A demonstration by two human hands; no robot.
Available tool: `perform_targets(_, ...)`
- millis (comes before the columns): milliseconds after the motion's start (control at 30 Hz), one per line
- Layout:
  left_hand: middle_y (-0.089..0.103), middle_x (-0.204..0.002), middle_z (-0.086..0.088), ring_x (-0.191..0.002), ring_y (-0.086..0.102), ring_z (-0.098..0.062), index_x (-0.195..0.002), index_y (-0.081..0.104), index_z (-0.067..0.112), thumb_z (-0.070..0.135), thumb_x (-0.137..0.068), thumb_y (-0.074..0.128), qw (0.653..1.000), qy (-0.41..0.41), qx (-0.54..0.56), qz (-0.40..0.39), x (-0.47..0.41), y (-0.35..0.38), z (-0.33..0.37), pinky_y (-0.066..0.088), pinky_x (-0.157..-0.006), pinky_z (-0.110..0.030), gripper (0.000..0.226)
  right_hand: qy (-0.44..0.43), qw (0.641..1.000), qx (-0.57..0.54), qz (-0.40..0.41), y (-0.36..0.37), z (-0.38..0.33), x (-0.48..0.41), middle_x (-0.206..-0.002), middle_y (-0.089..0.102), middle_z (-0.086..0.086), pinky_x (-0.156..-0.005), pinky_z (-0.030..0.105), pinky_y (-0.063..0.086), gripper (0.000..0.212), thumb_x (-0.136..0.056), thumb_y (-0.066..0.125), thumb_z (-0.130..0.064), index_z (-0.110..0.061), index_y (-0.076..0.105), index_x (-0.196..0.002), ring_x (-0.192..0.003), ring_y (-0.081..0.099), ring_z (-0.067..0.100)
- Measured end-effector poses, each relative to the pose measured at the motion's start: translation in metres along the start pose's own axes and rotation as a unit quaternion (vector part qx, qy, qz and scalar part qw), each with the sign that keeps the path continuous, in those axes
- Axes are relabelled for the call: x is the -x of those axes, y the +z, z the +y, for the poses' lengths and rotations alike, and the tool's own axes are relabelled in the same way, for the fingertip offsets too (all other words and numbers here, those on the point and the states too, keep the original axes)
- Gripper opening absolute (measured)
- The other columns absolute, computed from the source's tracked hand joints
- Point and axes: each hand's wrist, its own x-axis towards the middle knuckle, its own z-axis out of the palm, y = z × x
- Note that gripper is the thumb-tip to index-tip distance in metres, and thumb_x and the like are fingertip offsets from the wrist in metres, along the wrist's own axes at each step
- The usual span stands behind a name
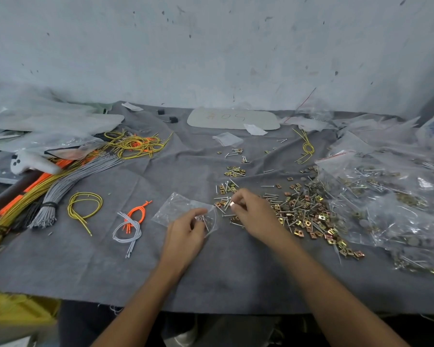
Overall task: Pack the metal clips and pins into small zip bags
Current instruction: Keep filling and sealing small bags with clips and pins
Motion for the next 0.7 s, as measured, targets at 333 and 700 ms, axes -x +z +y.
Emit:
perform_targets(333, 0.074, -0.092, 0.014, -0.086, 0.068, 0.003, -0.118, 0.072, 0.023, 0.031, -0.080, 0.046, 1.000, -0.010, 0.020, -0.007, 0.000, 0.001, -0.001, 0.055, -0.081, -0.020, 0.046, -0.024, 0.996, -0.076, 0.024, 0.051, -0.029, 0.036, -0.094, 0.071, 0.000, -0.083, 0.039, 0.050, 0.011, -0.095, 0.065, -0.023, -0.014, 0.069, -0.097, -0.090, 0.065, 0.018)
perform_targets(700, 0.075, -0.101, 0.009, -0.093, 0.069, -0.002, -0.116, 0.072, 0.024, 0.030, -0.080, 0.046, 1.000, -0.010, 0.016, -0.001, 0.002, 0.001, 0.002, 0.056, -0.092, -0.039, 0.045, -0.035, 0.996, -0.001, 0.087, 0.064, -0.027, 0.038, -0.095, 0.063, -0.001, -0.071, 0.034, 0.039, 0.013, -0.098, 0.058, -0.032, -0.021, 0.063, -0.095, -0.093, 0.059, 0.022)
